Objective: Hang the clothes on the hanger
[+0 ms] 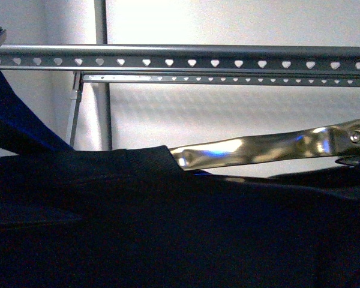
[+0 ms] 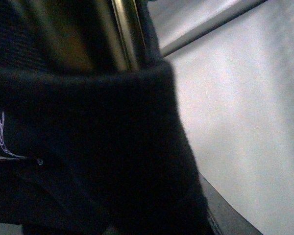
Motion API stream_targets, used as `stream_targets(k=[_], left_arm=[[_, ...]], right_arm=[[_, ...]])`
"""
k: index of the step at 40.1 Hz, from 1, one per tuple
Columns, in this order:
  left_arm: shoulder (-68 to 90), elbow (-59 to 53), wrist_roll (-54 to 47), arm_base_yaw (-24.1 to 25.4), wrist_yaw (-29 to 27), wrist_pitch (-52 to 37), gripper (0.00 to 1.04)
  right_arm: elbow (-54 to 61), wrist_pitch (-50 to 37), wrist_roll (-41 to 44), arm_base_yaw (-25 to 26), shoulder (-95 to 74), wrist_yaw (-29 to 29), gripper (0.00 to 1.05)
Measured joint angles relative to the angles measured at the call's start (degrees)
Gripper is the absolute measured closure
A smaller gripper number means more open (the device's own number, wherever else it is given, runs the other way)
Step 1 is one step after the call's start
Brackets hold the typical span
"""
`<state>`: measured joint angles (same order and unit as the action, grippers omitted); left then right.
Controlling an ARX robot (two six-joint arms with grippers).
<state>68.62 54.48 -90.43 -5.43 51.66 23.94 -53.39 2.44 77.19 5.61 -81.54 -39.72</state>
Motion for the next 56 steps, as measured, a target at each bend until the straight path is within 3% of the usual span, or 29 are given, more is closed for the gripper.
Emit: stream_targets(k=[12,23,31,33,36,38,42,45,48,53,55,56], left_arm=[[-0.1,0.0,-0.1,0.0,0.1,0.0,0.4],[-0.2,0.0,-0.1,0.0,0.5,0.0,0.07],[-0.3,-0.1,-0.1,0.0,0.6,-0.4,0.06],[-1.4,-3.0,5.9,-0.1,-3.2,-8.6,0.07],[-3.0,-9.8,24.5,0.0,-13.8,-29.9,0.07],[-3.0,-11.2,34.2,0.2,-18.0,-38.7,0.07],[-2.7,-9.0,66.9,2.1,-29.9,-55.8,0.07],[-3.2,-5.6,89.8,4.5,-35.9,-54.6,0.07],[-3.5,-5.2,101.3,6.2,-37.4,-54.2,0.07],[-4.6,-7.0,112.0,8.5,-35.8,-55.2,0.07],[-7.2,-6.9,108.0,7.1,-44.8,-47.0,0.16],[-8.2,-7.2,106.6,6.8,-46.7,-44.7,0.19]], right_arm=[[3.8,-1.5,1.3,2.8,-1.6,0.1,0.94],[5.5,-5.3,-3.5,5.1,-5.6,1.8,0.95],[5.3,-7.3,-10.4,6.4,-7.3,3.9,0.95],[4.6,-7.2,-14.2,6.4,-7.3,5.6,0.95],[2.7,-6.1,-19.9,6.3,-7.3,7.9,0.95],[1.9,-5.6,-22.9,6.2,-7.0,8.9,0.95],[-3.3,0.8,-35.9,5.6,-6.5,13.6,0.95],[-7.5,5.7,-47.2,5.4,-6.5,14.4,0.95],[-11.0,8.9,-56.3,5.2,-6.6,15.8,0.95],[-19.7,12.2,-71.1,5.4,-8.6,18.7,0.95],[-23.7,13.2,-76.0,5.7,-10.0,18.2,0.95],[-24.7,13.5,-77.8,5.9,-10.4,18.1,0.95]])
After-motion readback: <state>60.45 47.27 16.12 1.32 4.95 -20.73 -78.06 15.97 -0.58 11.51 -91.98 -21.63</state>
